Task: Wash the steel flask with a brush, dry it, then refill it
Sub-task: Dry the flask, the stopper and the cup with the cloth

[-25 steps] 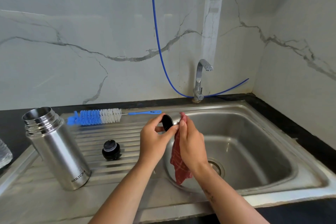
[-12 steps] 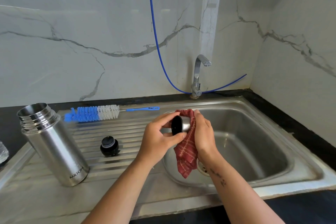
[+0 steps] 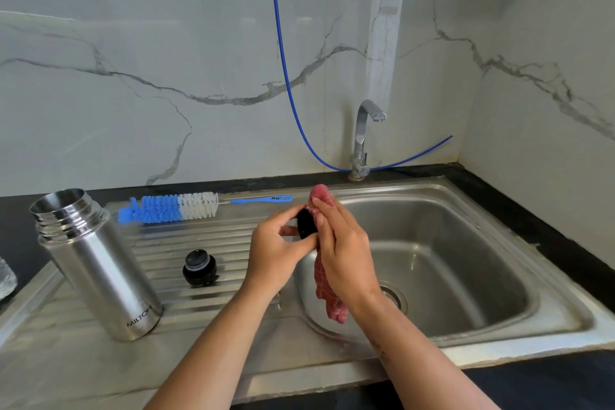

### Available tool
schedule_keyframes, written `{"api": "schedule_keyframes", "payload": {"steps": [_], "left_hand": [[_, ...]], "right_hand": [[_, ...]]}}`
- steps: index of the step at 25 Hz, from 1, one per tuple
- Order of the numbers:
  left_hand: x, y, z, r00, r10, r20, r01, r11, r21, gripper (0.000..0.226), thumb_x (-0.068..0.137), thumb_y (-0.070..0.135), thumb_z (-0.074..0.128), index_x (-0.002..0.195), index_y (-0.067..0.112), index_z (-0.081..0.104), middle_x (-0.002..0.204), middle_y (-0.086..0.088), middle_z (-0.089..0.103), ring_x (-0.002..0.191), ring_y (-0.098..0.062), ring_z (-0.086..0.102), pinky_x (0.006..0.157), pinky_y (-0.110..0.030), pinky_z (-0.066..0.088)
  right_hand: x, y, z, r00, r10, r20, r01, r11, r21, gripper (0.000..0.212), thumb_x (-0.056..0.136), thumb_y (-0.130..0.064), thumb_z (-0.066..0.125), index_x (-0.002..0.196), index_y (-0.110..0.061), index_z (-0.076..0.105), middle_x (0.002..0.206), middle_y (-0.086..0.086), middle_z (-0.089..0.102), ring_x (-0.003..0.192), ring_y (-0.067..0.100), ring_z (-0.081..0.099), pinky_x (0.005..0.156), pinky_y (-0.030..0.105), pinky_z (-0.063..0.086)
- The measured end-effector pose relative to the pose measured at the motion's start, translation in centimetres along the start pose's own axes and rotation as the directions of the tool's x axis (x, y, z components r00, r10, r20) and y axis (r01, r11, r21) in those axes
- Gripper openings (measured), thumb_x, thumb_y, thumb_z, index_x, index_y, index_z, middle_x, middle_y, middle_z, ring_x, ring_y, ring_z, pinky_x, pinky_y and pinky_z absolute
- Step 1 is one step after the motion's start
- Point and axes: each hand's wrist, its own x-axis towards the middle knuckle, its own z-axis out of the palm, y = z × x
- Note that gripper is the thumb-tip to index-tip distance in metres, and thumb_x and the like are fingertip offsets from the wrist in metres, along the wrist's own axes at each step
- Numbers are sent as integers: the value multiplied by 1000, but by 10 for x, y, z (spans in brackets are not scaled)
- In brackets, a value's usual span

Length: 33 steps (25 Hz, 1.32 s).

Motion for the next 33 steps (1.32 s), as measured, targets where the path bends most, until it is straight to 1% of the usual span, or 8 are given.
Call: {"api": "schedule_keyframes", "payload": {"steps": [4,10,13,17,20,24,29,33], "left_hand": [[-6,0,-4,983,82,166,-75,996,-49,62,72,-1,89,128,22,72,120,8,72,99,-13,68,89,-44,61],[-11,7,0,994,101,49,-94,987,-130,60,72,10,93,126,25,72,116,6,73,101,-14,71,85,-33,62],[-8,8,2,992,107,-67,-113,989,-97,60,75,4,89,130,18,69,121,3,70,104,-3,68,81,-17,57],[5,-7,-9,983,132,-131,-124,990,69,63,76,9,89,129,32,66,120,9,68,110,-8,66,90,-17,55],[13,-13,-17,995,34,-90,-23,992,126,67,77,20,90,136,38,62,125,11,68,116,-5,63,100,-20,49],[6,-7,-9,997,-22,69,16,996,92,80,76,21,90,143,42,51,125,16,63,112,1,64,88,-11,47],[4,0,0,994,-66,-91,46,978,-201,84,58,41,96,132,24,61,116,5,73,104,-9,71,89,-28,56],[6,5,-5,965,-260,-24,212,833,-511,43,71,42,88,93,10,70,99,-14,75,95,-28,72,92,-46,58]], "right_hand": [[9,0,-16,975,210,71,-221,943,250,35,108,-30,41,119,-29,74,116,-13,75,114,5,67,105,39,51],[13,-10,-25,798,554,238,-601,701,383,59,109,-48,31,94,-12,75,81,10,77,81,27,76,84,46,61],[7,-6,-15,874,457,164,-482,857,180,65,108,-50,29,84,-2,65,73,12,70,68,21,67,75,47,56],[5,-8,-13,976,204,79,-204,979,-1,44,108,-39,42,77,-17,64,63,-5,65,62,12,60,65,36,50],[6,-9,-17,978,203,-51,-198,976,86,35,107,-41,41,98,-27,72,77,-8,74,75,11,69,75,38,56],[10,-3,-20,923,372,-100,-325,891,318,39,106,-51,36,110,-32,70,95,-8,77,90,15,73,87,50,57],[6,-6,-13,890,431,146,-447,767,460,40,106,-46,46,102,-18,73,94,21,73,89,40,71,88,65,55],[8,-8,-18,911,356,209,-410,726,552,22,102,-26,62,120,-30,73,110,7,77,103,26,73,98,54,56]]}}
